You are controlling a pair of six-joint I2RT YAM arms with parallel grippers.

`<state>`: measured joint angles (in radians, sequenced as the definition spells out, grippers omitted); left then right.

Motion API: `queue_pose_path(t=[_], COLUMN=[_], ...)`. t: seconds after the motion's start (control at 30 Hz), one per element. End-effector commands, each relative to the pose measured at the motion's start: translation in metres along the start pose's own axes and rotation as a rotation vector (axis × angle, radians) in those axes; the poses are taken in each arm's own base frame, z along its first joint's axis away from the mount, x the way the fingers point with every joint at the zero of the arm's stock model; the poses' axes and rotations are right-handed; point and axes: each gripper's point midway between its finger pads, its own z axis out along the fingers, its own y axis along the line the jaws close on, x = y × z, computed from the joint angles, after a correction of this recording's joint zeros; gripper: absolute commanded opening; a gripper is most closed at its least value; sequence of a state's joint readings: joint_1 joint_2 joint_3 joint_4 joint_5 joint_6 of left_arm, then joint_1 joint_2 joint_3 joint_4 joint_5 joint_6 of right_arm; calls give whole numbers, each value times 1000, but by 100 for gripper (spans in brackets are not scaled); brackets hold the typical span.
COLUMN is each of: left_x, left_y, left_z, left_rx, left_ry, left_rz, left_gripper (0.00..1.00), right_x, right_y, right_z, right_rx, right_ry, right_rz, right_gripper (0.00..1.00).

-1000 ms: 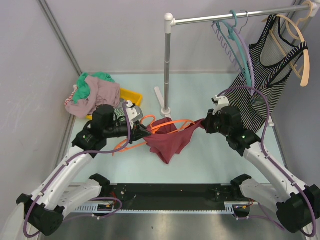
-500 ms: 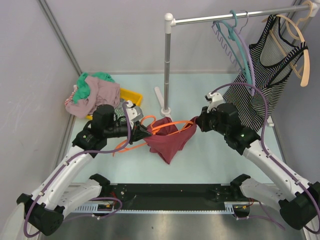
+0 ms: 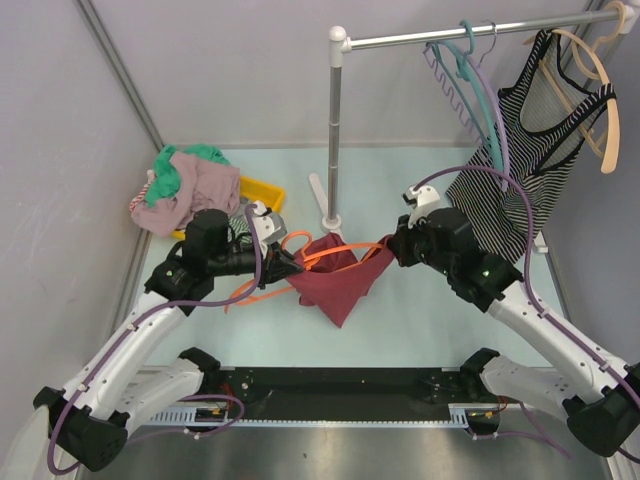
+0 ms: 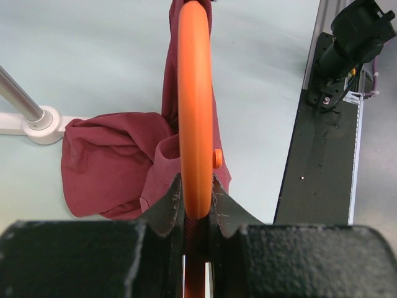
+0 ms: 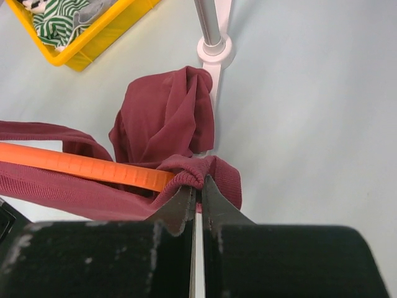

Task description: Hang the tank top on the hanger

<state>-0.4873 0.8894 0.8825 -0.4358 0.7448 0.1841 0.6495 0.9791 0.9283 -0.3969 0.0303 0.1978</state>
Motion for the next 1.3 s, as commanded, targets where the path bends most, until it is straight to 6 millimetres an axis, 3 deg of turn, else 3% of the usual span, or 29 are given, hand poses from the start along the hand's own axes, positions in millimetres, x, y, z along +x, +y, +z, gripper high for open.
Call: queue_pose_path(t=[0.0, 0.37, 0.8, 0.97, 1.07, 1.27], left_x=[-14, -16, -19, -19, -18, -20], left_y=[-1, -2, -11, -12, -12, -15], left_z=[-2, -4, -4, -3, -3, -4], left_rx=[5, 3, 48, 64, 61, 76], left_ry=[-51, -60, -74, -70, -70, -74], left_rz=[35, 37, 43, 37, 39, 40], left_gripper=[0, 0, 0, 0, 0, 0], right_x=[-30, -26, -39, -46, -44, -39], right_y=[11, 44, 87, 115, 141, 173], right_z=[-16, -25, -18, -22, -31, -35], right_rx=[-18, -96, -213, -293, -398, -529], right_ry=[-71, -30, -41, -44, -34, -23], right_rz=[-3, 21, -28, -72, -113, -153], right_gripper=[0, 0, 0, 0, 0, 0])
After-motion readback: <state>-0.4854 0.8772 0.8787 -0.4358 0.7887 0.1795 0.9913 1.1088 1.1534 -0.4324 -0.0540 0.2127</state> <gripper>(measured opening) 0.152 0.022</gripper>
